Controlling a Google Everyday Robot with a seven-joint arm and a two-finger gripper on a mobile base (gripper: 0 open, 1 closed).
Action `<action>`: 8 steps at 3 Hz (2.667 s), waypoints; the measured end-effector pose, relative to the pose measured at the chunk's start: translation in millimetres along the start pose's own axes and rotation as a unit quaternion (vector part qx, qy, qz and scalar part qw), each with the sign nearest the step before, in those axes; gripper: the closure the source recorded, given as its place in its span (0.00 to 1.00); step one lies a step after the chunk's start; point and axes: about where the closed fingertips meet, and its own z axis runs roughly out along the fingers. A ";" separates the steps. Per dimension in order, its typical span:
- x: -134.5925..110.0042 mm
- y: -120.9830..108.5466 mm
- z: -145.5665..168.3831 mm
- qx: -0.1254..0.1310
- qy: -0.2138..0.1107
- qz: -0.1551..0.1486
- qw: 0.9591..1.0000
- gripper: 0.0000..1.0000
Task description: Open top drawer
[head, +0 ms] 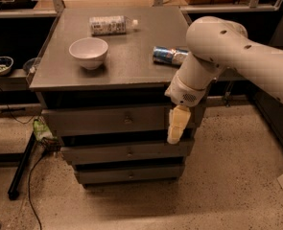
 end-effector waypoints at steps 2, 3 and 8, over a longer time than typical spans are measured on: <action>3.1 -3.2 25.5 0.025 0.004 0.020 0.999 0.00; -3.4 -15.9 59.0 0.017 0.004 0.039 0.999 0.00; -27.4 -63.8 73.1 0.058 -0.021 0.046 0.997 0.00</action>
Offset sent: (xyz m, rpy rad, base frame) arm 0.0131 0.0099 -0.0411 -0.0214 -0.0511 -0.0904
